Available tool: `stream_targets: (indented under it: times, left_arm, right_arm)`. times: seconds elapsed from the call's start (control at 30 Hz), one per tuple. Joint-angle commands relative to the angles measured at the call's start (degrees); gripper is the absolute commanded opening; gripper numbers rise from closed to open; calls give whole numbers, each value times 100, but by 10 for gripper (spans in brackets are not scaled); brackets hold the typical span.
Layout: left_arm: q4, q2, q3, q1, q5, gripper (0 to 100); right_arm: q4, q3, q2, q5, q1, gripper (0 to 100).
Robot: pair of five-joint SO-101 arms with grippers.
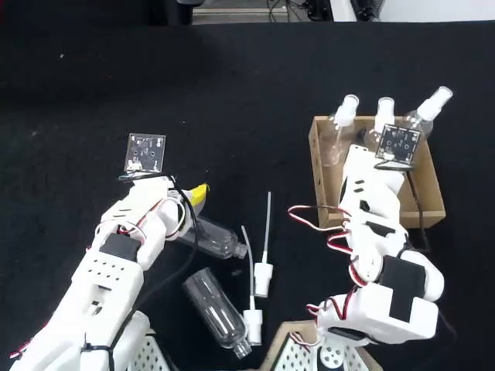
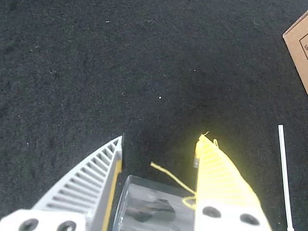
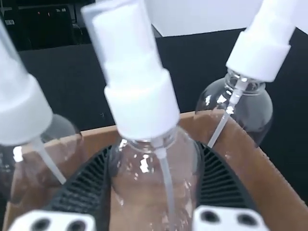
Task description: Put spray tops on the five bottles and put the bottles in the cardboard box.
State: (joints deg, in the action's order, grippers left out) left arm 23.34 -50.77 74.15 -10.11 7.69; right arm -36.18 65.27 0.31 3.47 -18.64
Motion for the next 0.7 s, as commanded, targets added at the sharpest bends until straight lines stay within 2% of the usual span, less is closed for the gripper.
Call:
stream_targets:
  times: [0.0,0.33,0.5,0.67]
  left_arm:
    - [-123,-35,-66,-31,0,227]
    - [-123,-35,-57,-48,0,227]
    - [-123,-35,-57,-48,0,227]
    - [-123,-35,-57,-40,0,227]
  right_arm:
    - [18,22,-207,9,-62,164]
    - [18,40,-207,35,-53,168]
    - [18,57,-207,35,-53,257]
    - [18,57,-207,18,-53,262]
